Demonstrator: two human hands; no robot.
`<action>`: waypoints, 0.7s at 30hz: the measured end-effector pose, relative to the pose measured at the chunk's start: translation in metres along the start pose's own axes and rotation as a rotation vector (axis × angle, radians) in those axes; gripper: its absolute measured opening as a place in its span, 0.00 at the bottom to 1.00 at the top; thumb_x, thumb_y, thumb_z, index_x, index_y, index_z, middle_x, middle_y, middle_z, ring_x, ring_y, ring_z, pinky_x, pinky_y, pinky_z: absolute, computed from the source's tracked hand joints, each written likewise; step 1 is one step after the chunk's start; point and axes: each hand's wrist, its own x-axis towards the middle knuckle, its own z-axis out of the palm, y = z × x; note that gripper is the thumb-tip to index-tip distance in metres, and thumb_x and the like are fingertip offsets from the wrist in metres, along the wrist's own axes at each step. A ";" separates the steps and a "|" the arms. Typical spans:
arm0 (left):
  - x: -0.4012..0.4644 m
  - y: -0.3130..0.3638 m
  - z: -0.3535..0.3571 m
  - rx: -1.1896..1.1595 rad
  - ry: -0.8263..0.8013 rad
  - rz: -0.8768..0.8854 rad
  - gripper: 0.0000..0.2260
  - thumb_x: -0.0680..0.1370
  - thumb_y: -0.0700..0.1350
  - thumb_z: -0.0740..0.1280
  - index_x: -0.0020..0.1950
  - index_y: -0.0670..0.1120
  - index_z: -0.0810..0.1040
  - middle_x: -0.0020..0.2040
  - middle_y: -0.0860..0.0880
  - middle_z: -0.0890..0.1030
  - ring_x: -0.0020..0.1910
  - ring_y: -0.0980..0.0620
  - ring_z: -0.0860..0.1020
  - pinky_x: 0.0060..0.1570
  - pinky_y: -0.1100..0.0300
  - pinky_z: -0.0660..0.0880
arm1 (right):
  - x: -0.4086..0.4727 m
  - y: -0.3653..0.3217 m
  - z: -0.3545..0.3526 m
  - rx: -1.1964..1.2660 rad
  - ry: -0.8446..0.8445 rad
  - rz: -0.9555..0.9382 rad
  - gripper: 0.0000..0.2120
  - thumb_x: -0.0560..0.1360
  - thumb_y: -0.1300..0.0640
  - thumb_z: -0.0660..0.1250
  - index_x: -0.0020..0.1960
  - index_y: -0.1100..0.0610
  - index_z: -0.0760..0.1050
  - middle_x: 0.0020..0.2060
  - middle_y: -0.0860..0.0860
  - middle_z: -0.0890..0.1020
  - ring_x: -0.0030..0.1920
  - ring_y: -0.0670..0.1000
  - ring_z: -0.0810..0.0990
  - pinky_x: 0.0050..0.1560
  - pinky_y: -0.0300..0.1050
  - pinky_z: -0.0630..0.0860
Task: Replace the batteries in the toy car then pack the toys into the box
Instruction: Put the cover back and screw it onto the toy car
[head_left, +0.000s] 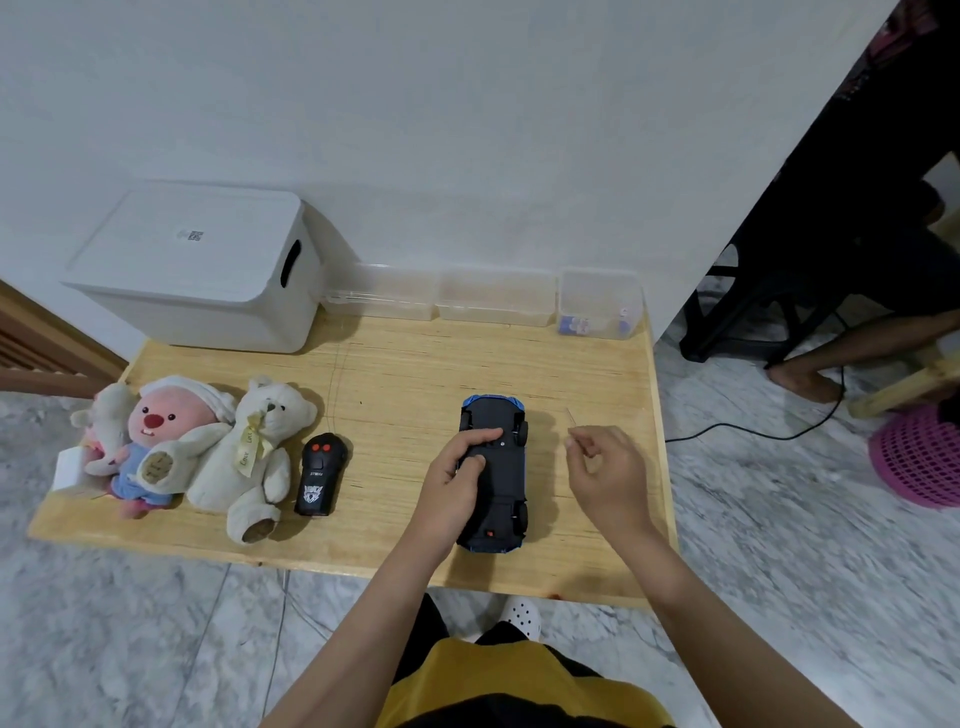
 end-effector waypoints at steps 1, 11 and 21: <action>0.000 -0.001 0.000 -0.003 0.005 0.015 0.16 0.81 0.38 0.58 0.53 0.56 0.80 0.55 0.57 0.79 0.53 0.58 0.77 0.54 0.58 0.74 | 0.005 0.008 0.002 -0.055 0.017 0.031 0.06 0.73 0.62 0.70 0.49 0.61 0.81 0.41 0.51 0.80 0.41 0.50 0.79 0.43 0.41 0.74; 0.000 -0.004 -0.004 0.075 0.040 0.132 0.11 0.78 0.39 0.66 0.51 0.55 0.82 0.53 0.58 0.82 0.56 0.57 0.78 0.54 0.58 0.77 | 0.018 0.041 0.032 -0.311 -0.007 0.263 0.07 0.73 0.59 0.68 0.48 0.62 0.81 0.44 0.57 0.79 0.47 0.58 0.77 0.48 0.54 0.75; 0.000 0.003 -0.008 0.075 -0.011 0.135 0.14 0.79 0.41 0.64 0.61 0.55 0.78 0.59 0.60 0.79 0.61 0.62 0.75 0.61 0.64 0.71 | 0.002 -0.037 -0.001 0.434 0.212 0.371 0.05 0.73 0.65 0.68 0.44 0.57 0.78 0.34 0.49 0.79 0.34 0.45 0.76 0.37 0.34 0.74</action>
